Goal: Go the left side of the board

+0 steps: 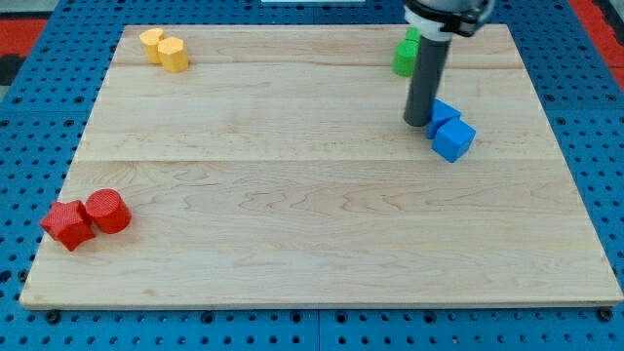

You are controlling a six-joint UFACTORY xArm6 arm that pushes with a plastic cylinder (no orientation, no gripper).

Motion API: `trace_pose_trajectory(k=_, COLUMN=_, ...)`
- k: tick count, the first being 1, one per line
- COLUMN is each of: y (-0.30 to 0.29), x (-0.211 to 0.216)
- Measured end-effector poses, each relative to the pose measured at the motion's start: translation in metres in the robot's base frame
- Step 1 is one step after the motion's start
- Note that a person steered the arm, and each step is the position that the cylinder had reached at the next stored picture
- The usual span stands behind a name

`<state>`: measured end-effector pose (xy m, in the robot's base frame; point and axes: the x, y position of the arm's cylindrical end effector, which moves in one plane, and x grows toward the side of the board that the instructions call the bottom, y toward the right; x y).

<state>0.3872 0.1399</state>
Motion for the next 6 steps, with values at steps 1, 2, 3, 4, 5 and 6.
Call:
trace_pose_trajectory(k=1, y=-0.029, x=0.002)
trace_pose_trajectory(k=2, y=-0.062, x=0.002)
trace_pose_trajectory(k=3, y=-0.077, x=0.002)
trace_pose_trajectory(k=4, y=-0.081, x=0.001)
trace_pose_trajectory(k=5, y=-0.082, x=0.001)
trace_pose_trajectory(k=6, y=-0.082, x=0.001)
